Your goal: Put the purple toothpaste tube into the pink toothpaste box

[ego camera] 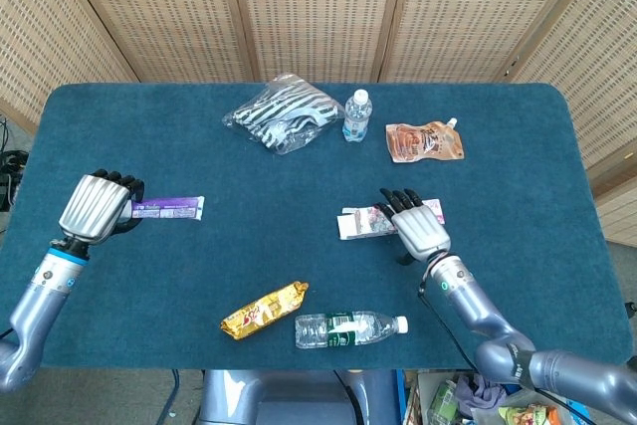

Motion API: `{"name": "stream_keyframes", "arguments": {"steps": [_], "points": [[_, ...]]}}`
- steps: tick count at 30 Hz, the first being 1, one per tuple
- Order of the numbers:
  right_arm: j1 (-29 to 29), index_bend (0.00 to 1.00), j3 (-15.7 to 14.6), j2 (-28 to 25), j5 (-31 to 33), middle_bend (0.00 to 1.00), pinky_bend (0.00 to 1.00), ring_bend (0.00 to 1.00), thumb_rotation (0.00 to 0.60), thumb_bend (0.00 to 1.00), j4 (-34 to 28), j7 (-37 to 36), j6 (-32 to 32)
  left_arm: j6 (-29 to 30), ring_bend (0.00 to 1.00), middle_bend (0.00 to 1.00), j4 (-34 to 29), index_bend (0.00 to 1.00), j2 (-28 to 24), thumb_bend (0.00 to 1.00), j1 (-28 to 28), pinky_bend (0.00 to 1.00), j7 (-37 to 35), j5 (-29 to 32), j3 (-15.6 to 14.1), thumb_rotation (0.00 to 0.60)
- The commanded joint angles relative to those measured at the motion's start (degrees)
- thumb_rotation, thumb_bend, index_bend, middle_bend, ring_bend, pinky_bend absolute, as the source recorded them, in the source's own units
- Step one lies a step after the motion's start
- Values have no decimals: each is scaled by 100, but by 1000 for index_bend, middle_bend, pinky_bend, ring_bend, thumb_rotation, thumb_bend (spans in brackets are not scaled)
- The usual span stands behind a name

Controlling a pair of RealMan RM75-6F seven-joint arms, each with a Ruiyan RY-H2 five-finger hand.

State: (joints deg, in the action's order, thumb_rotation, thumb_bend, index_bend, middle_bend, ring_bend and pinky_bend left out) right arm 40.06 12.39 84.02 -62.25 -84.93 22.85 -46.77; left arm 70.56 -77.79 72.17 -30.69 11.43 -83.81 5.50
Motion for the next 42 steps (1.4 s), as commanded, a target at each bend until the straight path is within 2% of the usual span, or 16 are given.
{"name": "stream_keyframes", "arguments": {"steps": [1,16,18,20,24,33,38,42], "points": [[116,144,33,131,108,0,0,0,600,4,173,44,37,-26,553,689,47,816,34,321,-5,551,-7,2,-3,600],[460,170,-16,478,624,3,0,0,600,5,915,-46,253,-38,553,689,235,816,69,320,10,551,-152,-58,-8,600],[457,199,-25,502,635,26,0,0,600,5,950,-83,234,-35,553,689,235,816,67,320,12,551,-156,-63,-7,600],[439,250,-31,546,647,91,10,0,600,5,1008,-143,199,-26,553,689,230,816,69,321,16,551,-160,-71,-8,600],[391,353,-94,679,566,225,132,54,600,5,1212,-287,96,-9,553,690,229,816,76,320,31,551,-167,-98,-20,600],[200,543,-174,907,131,456,404,318,600,5,1593,-975,-138,-9,553,689,279,816,106,320,39,551,-239,-120,-18,600],[124,593,-181,876,-150,512,456,379,600,5,1504,-1183,-368,63,553,689,258,816,116,320,48,551,-296,-165,2,600],[66,594,-89,755,-198,509,460,382,600,5,1195,-1296,-527,157,553,689,126,816,73,320,49,551,-348,-236,28,600]]}}
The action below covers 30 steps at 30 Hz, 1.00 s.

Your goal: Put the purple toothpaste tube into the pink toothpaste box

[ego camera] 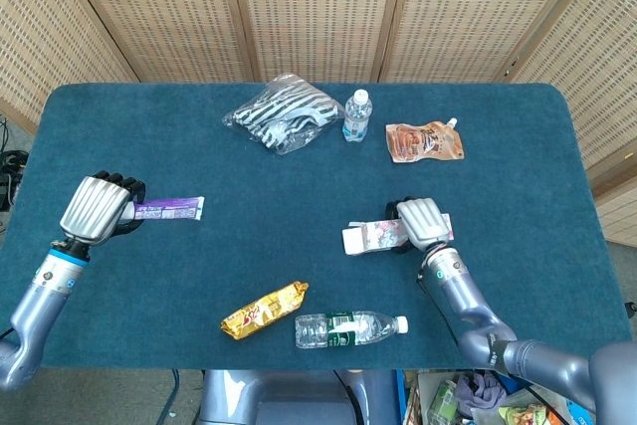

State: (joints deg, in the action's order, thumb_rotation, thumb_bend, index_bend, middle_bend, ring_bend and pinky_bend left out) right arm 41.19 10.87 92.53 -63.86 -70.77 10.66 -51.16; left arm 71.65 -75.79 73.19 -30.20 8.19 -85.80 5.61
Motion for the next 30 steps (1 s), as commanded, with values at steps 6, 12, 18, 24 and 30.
{"name": "stream_keyframes", "arguments": {"steps": [6,12,18,24,30], "points": [[-96,594,275,-470,130,505,460,382,600,5,-1080,-98,-198,170,553,689,-395,816,-130,320,-17,551,35,-170,49,600],[-90,594,401,-756,396,504,460,382,600,5,-1796,204,-329,248,553,690,-864,816,-238,320,-65,551,61,-287,110,600],[-33,594,547,-857,813,503,460,382,600,5,-2459,550,-521,191,553,689,-1641,816,-387,320,-160,551,115,-311,208,600],[73,594,599,-876,1172,503,460,382,600,5,-2837,820,-628,91,553,689,-2364,816,-485,320,-250,551,272,-253,313,600],[111,594,664,-867,1447,503,465,382,600,5,-3040,747,-645,-17,553,689,-2743,816,-415,320,-352,551,567,-189,385,600]]}}
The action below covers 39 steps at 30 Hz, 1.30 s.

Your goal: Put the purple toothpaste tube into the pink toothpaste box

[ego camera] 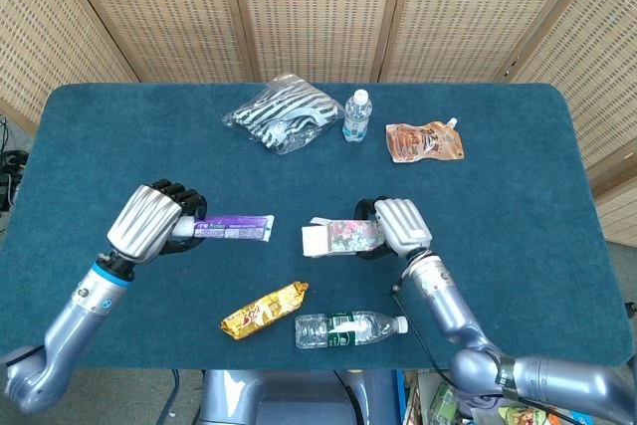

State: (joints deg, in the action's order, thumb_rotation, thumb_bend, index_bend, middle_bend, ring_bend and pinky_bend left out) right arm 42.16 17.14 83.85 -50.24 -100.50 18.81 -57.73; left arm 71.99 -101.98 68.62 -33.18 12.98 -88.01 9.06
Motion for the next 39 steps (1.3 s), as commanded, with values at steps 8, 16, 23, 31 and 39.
{"name": "stream_keyframes", "arguments": {"steps": [8,16,23,31,39], "points": [[49,594,102,-45,287,504,468,382,600,5,-228,-312,94,-225,553,689,-310,816,358,320,-153,551,397,238,39,600],[83,594,91,-111,338,503,468,382,600,5,-324,-461,127,-257,553,689,-204,816,712,321,-222,551,555,286,28,600],[99,594,91,-162,367,503,468,382,600,4,-418,-513,109,-266,553,689,-173,816,858,320,-255,551,584,283,22,600],[125,594,48,-200,373,503,468,382,600,4,-482,-550,93,-247,553,689,-98,816,915,321,-248,551,614,349,37,600],[145,594,25,-233,381,503,468,382,600,4,-517,-583,59,-202,553,689,-32,816,928,320,-248,551,588,341,63,600]]}}
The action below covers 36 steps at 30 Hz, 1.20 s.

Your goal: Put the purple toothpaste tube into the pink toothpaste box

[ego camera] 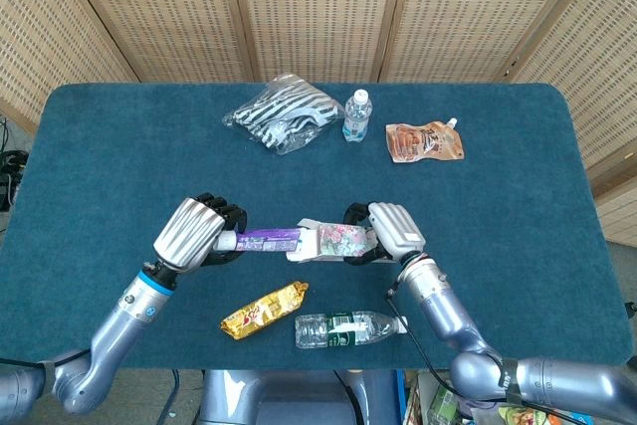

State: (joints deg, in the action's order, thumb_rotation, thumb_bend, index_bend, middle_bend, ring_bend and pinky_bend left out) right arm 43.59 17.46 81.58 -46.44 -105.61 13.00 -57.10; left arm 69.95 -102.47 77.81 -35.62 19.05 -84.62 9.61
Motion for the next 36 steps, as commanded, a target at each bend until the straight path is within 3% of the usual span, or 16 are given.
{"name": "stream_keyframes", "arguments": {"steps": [1,36], "points": [[4,594,-14,-11,3,503,468,382,600,5,-16,-5,-8,-2,553,689,33,816,28,320,-9,551,-47,4,9,600],[95,594,-79,-102,95,501,468,382,600,5,-204,-67,-96,341,553,689,642,816,708,321,-64,551,-661,-528,-56,600]]}}
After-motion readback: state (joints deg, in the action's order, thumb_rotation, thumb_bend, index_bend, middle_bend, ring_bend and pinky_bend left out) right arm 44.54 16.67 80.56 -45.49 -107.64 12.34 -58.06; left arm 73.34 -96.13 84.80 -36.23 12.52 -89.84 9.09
